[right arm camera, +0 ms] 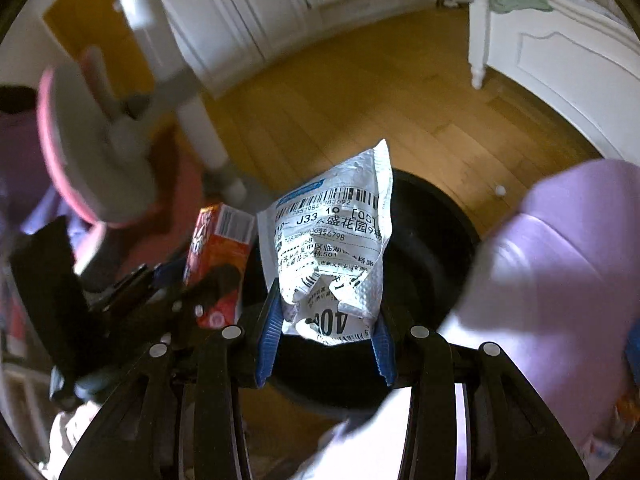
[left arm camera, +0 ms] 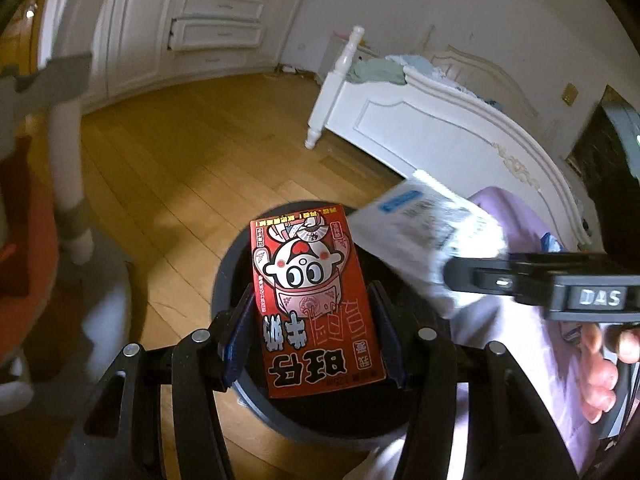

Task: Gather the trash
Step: 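Carry both items to the black bin and open both tools to drop them, then grasp the white milk carton with the left tool while the right tool grasps the yellow bag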

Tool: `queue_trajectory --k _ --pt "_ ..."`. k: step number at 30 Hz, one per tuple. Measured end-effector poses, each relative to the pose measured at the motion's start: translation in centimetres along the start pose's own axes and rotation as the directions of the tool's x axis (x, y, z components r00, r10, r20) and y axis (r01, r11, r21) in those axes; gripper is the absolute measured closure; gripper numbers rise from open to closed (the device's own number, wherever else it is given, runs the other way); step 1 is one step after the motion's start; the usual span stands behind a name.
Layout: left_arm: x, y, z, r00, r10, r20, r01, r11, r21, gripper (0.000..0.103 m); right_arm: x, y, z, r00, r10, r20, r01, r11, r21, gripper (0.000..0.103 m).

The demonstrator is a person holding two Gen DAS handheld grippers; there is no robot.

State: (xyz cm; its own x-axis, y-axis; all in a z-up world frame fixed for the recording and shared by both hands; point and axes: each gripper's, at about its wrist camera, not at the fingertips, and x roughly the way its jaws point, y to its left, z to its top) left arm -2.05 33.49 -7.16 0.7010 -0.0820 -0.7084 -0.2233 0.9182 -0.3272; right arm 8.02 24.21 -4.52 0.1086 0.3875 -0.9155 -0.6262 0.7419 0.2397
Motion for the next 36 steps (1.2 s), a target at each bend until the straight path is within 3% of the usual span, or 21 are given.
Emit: queue_trajectory --k 7,12,15,19,21,23,24,27,31,36 --pt "4.7 1.6 -0.5 0.996 -0.039 -0.083 0.035 0.998 -0.047 0.049 5.5 -0.4 2.1 0.988 -0.128 -0.090 0.128 0.992 -0.009 0.063" --pt "6.2 1.4 -0.9 0.993 -0.056 -0.108 0.051 0.998 -0.041 0.053 6.2 0.4 2.2 0.982 -0.161 -0.096 0.159 0.987 -0.033 0.063" --pt "6.4 1.7 -1.1 0.992 -0.058 -0.110 0.053 0.998 -0.046 0.053 6.3 0.5 2.3 0.985 -0.139 -0.100 0.137 0.990 -0.023 0.063" --pt "6.0 2.1 -1.2 0.994 -0.045 -0.102 0.038 0.997 -0.066 0.051 6.0 -0.2 2.2 0.995 -0.050 -0.091 0.054 0.998 0.040 0.061" --pt "5.4 2.2 -1.2 0.995 -0.040 -0.094 0.032 0.996 -0.083 0.049 5.3 -0.2 2.2 0.999 0.009 -0.053 -0.006 0.999 0.054 0.054" --pt "4.6 1.9 -1.2 0.997 -0.023 -0.077 0.016 0.995 -0.098 0.030 3.9 -0.4 2.0 0.999 0.050 0.018 -0.051 0.997 0.056 0.048" --pt "3.8 1.6 -1.2 0.998 -0.014 -0.056 0.008 0.995 -0.100 0.027 3.0 -0.6 1.7 0.996 0.073 0.059 -0.077 0.995 0.058 0.043" --pt "1.5 0.3 -1.3 1.000 -0.023 -0.008 0.022 0.996 -0.091 0.021 -0.9 -1.5 0.3 0.966 0.144 0.213 -0.164 0.983 0.079 0.026" --pt "-1.5 -2.9 -1.3 0.997 -0.058 0.058 0.060 0.997 -0.048 0.018 -7.1 -3.4 -2.5 0.899 0.232 0.372 -0.289 0.951 0.106 0.021" --pt "-4.1 -9.8 -1.0 0.982 -0.160 0.101 0.149 0.983 0.110 0.011 -14.1 -6.0 -6.5 0.845 0.198 0.498 -0.274 0.958 0.085 0.016"
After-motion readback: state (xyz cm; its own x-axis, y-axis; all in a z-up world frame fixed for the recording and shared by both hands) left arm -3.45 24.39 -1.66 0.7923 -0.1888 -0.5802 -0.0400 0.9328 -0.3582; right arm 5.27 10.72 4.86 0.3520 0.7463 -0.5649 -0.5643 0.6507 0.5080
